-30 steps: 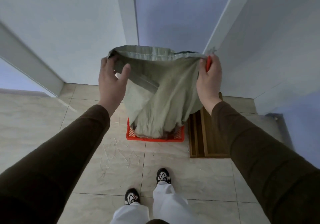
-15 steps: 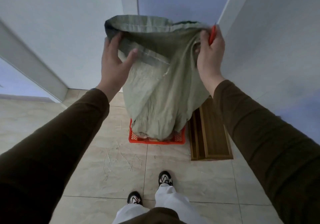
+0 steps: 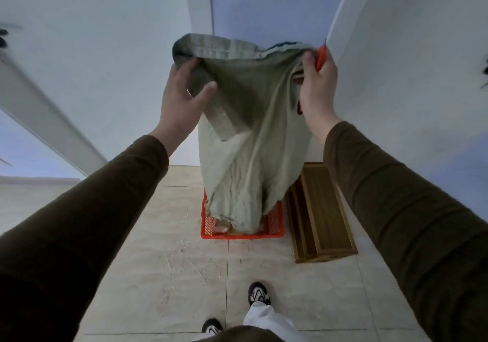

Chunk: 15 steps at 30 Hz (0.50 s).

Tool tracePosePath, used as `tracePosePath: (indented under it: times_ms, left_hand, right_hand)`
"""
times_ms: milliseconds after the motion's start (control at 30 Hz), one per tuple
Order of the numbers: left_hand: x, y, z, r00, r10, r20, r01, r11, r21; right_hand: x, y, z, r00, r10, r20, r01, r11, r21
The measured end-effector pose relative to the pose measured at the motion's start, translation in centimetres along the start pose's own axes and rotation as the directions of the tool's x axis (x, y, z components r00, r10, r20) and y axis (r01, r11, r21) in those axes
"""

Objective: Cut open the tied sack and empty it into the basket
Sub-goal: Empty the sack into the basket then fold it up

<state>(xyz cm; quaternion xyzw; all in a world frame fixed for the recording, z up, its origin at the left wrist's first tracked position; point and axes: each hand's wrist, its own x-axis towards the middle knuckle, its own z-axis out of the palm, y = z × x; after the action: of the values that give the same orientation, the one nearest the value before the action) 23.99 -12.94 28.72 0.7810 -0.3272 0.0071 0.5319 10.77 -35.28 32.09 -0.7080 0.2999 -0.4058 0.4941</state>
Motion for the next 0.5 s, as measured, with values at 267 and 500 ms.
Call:
tracePosePath:
  times_ms: [267,500]
  left_hand:
    - [1.3,3.0,-2.3,0.989,0.102,0.103,-0.099,0.995,-0.029]
    - [0.6,5.0,-2.6,0.954,0.068,0.290,-0.066,0.998,-0.019]
  right_hand:
    - [-1.5,-4.9,-0.3,0.998,-0.063,-0.021,0.066,0.983,0.170]
    - [-2.7,-7.5,0.1,0.994,0.023,0.109,-0.045,0.978,0.203]
